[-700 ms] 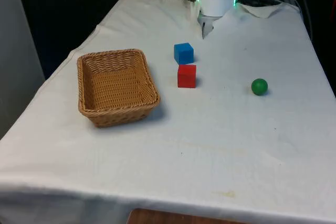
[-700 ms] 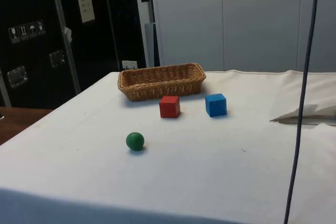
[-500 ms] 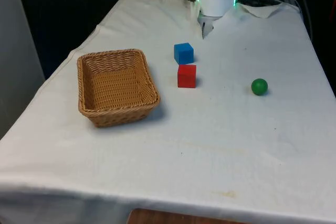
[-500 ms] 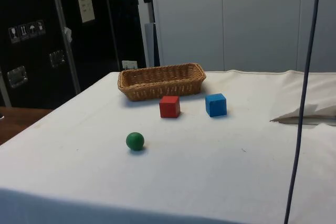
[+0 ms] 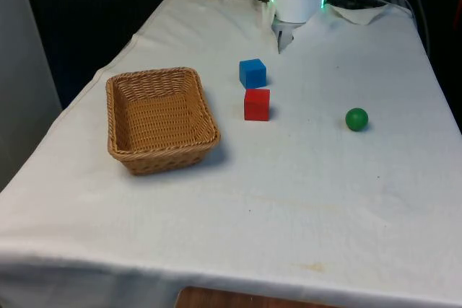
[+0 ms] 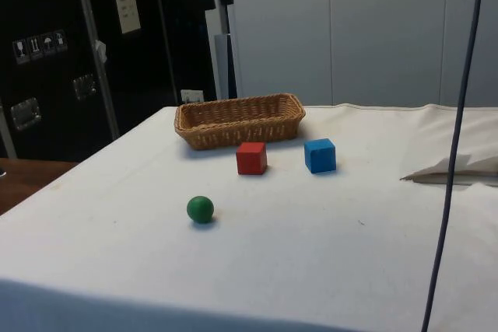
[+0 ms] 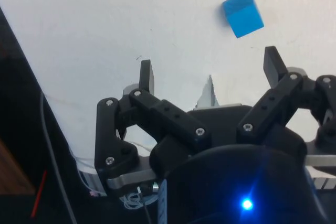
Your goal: Place all non-red objects into the basket.
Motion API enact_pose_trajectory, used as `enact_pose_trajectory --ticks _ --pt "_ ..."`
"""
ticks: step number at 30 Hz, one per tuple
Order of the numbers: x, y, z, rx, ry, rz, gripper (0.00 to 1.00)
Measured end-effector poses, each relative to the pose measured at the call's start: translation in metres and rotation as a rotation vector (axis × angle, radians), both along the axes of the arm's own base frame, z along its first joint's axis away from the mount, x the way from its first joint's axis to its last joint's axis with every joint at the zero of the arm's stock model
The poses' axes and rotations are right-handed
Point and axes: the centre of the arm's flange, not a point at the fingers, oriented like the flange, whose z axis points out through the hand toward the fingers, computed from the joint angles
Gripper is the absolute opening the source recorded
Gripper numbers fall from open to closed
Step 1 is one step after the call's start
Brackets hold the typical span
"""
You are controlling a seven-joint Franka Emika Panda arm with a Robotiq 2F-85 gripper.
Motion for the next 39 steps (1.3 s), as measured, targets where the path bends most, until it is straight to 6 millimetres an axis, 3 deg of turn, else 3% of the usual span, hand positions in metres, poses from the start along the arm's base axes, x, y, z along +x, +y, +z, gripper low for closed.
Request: enact_pose_trajectory --ticks 15,39 --pt "-0.005 -0.004 -0.011 -0.009 0.008 0.018 1.00" --pt "-0.026 -0.011 -0.054 -0.056 -0.015 0.053 1.00"
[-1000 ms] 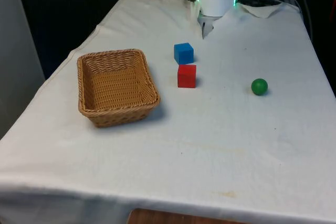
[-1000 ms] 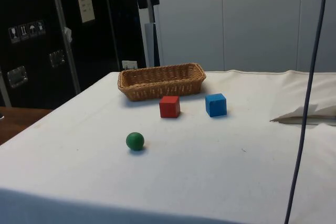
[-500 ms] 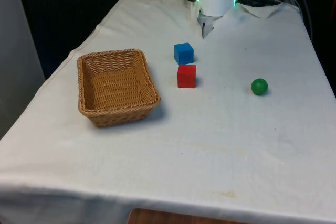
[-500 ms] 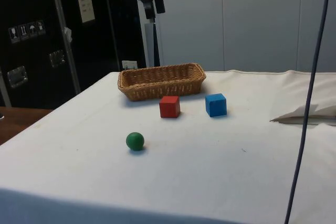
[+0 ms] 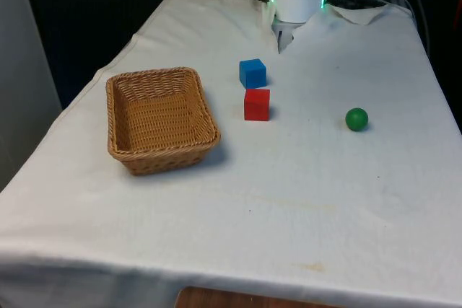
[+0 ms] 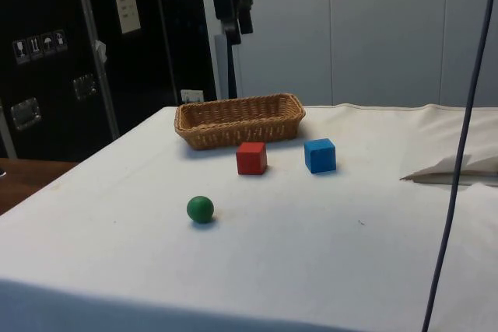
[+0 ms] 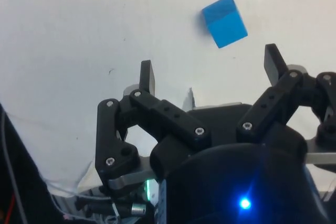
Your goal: Place all non-red objects into the basket.
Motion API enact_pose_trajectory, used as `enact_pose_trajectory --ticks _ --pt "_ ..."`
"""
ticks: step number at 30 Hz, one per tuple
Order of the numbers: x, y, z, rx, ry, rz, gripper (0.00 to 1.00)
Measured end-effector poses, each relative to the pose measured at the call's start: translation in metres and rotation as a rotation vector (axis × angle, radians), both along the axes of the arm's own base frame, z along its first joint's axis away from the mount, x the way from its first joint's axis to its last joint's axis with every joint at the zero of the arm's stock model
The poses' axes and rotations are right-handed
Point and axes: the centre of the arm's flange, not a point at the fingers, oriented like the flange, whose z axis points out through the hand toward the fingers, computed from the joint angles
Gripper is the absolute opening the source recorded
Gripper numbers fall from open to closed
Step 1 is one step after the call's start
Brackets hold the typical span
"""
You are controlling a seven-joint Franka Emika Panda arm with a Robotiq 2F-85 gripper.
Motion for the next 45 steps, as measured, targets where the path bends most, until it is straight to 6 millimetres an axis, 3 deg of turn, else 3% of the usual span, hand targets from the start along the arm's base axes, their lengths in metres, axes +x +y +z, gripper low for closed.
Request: enact_pose_trajectory --ticks 12,27,45 --pt "-0.014 -0.009 -0.036 0.008 -0.041 -0.013 1.00" --pt "-0.021 -0.023 -0.059 0.031 -0.065 -0.040 1.00" --pt "-0.019 -0.024 -0.087 0.076 -0.106 -0.043 1.00"
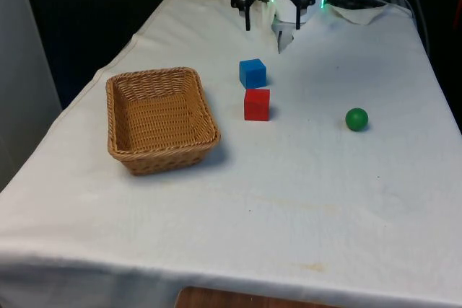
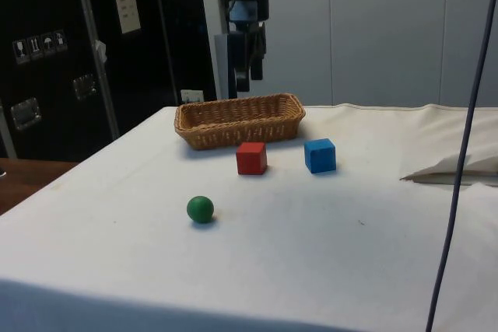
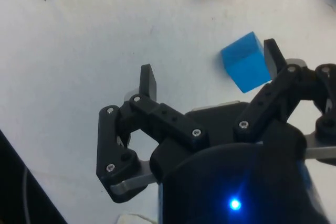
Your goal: Place all non-red objects into the basket.
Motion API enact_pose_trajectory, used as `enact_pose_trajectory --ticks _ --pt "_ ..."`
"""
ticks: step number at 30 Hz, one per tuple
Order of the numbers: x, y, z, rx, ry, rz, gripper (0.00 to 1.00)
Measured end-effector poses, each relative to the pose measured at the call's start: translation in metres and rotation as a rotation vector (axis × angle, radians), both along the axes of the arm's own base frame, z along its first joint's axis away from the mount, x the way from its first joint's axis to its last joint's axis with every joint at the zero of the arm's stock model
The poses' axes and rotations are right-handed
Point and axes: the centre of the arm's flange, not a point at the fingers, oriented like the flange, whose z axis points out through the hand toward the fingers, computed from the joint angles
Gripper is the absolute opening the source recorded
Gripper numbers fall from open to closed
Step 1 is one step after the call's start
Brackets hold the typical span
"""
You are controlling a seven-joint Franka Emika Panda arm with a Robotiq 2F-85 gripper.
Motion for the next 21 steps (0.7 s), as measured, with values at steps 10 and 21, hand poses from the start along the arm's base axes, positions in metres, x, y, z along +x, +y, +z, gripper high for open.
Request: enact_pose_trajectory --ticks 10,21 --pt "-0.006 0.017 -0.012 0.026 -0.016 0.003 1.00" --pt "-0.016 0.047 -0.027 0.049 -0.044 0.012 1.00"
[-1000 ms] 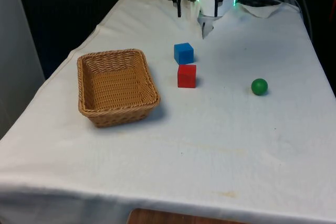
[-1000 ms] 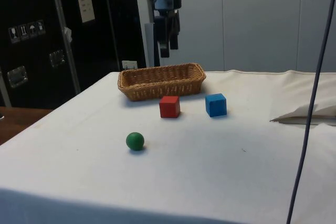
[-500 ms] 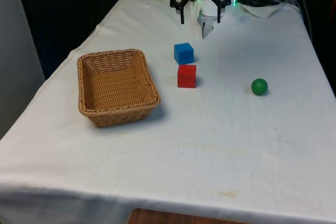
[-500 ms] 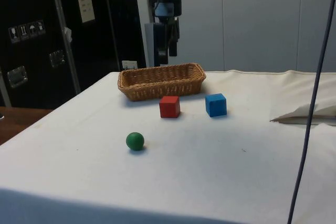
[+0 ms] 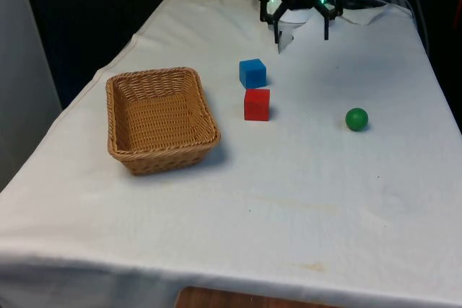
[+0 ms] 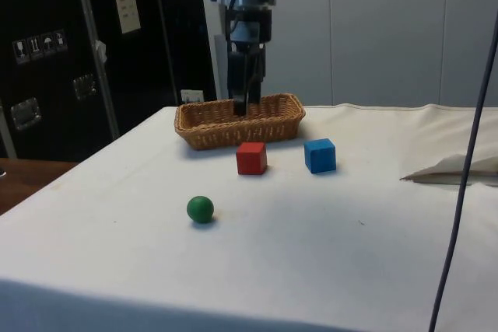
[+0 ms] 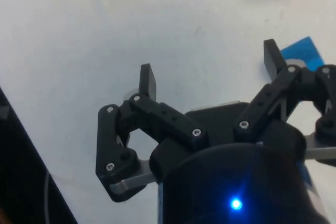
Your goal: Place all non-red objects into the basket.
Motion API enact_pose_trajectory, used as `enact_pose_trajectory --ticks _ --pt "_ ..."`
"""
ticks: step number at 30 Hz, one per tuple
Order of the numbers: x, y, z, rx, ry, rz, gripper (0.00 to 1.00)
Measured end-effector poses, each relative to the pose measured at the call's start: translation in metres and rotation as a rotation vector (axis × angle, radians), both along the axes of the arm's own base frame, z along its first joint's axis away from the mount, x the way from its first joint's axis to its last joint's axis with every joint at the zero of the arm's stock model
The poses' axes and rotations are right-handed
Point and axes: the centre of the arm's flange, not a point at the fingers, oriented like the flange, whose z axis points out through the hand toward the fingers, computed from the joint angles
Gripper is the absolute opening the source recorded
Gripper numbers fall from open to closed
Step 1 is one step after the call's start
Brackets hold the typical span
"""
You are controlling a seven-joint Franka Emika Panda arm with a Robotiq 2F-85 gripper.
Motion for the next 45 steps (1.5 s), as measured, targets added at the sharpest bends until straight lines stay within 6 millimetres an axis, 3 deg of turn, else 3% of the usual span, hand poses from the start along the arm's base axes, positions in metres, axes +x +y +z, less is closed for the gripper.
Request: enact_pose_trajectory --ticks 9,36,45 --pt "0.000 0.027 -0.013 0.014 -0.023 0.005 1.00" --pt "0.026 0.103 -0.058 0.018 -0.061 0.024 1.00" --pt "0.035 0.108 -0.079 0.011 -0.073 0.016 1.00"
